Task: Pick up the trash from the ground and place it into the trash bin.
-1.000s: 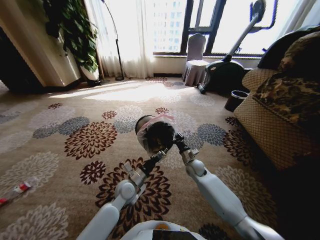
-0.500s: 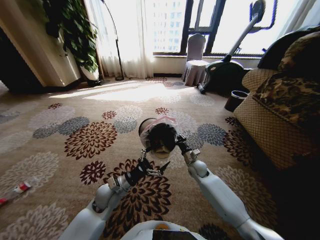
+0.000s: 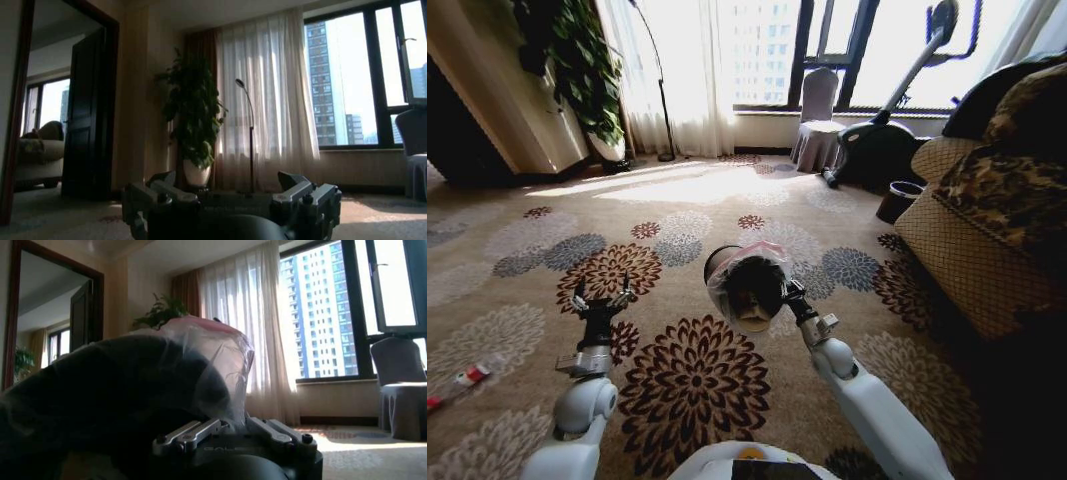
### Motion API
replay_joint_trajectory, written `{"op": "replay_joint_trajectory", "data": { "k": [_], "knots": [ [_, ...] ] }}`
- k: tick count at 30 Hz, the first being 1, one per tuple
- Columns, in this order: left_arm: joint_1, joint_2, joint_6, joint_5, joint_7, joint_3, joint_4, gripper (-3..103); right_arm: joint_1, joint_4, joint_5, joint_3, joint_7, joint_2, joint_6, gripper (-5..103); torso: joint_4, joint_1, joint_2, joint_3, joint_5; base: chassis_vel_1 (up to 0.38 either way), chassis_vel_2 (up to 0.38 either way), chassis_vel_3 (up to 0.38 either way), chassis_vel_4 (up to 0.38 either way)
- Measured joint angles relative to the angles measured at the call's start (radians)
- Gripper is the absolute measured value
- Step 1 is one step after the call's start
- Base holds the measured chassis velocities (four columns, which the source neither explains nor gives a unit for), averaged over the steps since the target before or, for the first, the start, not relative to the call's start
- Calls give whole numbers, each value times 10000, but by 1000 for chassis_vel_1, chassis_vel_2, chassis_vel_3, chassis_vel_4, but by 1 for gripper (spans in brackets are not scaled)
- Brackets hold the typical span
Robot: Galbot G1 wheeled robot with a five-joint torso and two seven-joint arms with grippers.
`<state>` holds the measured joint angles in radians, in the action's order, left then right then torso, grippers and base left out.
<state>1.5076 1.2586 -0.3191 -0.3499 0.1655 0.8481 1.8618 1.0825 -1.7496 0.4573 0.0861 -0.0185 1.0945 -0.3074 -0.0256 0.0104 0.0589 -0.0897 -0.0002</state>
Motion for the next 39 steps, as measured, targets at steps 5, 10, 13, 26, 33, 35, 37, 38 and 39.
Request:
{"op": "replay_joint_trajectory", "data": {
  "k": [5,10,13,26,33,35,37,38,39],
  "knots": [
    [-103,-44,379,-634,-59,151,-1277,100,582,-274,-135,295,5,-26,-7,0,1,-1,1,0,4,117,116,-95,-123],
    [-290,93,1011,-1132,101,-113,-2433,100,1028,-492,-280,396,4,61,-36,0,1,0,0,-1,-1,238,194,-209,-204],
    [-454,237,1291,-1192,330,-127,-3071,100,1077,-545,-292,437,1,105,-86,0,-8,-1,0,-1,4,294,271,-256,-259],
    [-841,-666,576,267,-1020,871,-5685,100,1167,-340,-285,663,0,178,-303,0,-3,0,0,-1,-8,213,218,-201,-200],
    [-872,-1557,566,476,-2451,1429,-7001,100,1133,-109,-299,653,7,277,-486,0,5,0,1,-1,2,4,7,-6,-13],
    [-882,-1731,491,540,-2735,1483,-7218,100,1088,-101,-294,631,9,297,-495,0,4,0,0,-1,1,0,0,0,0],
    [-902,-2089,278,773,-3334,1598,-7616,100,1040,-101,-270,584,7,304,-509,0,0,0,0,-1,-1,0,0,0,0],
    [-902,-2089,278,773,-3334,1598,-7616,100,1040,-101,-270,584,7,304,-509,0,0,0,0,-1,-1,0,0,0,0],
    [-899,-2321,147,852,-3780,1691,-7825,100,1035,-102,-258,574,2,304,-544,0,-3,0,0,-1,-4,73,61,-85,-80]
  ]
}}
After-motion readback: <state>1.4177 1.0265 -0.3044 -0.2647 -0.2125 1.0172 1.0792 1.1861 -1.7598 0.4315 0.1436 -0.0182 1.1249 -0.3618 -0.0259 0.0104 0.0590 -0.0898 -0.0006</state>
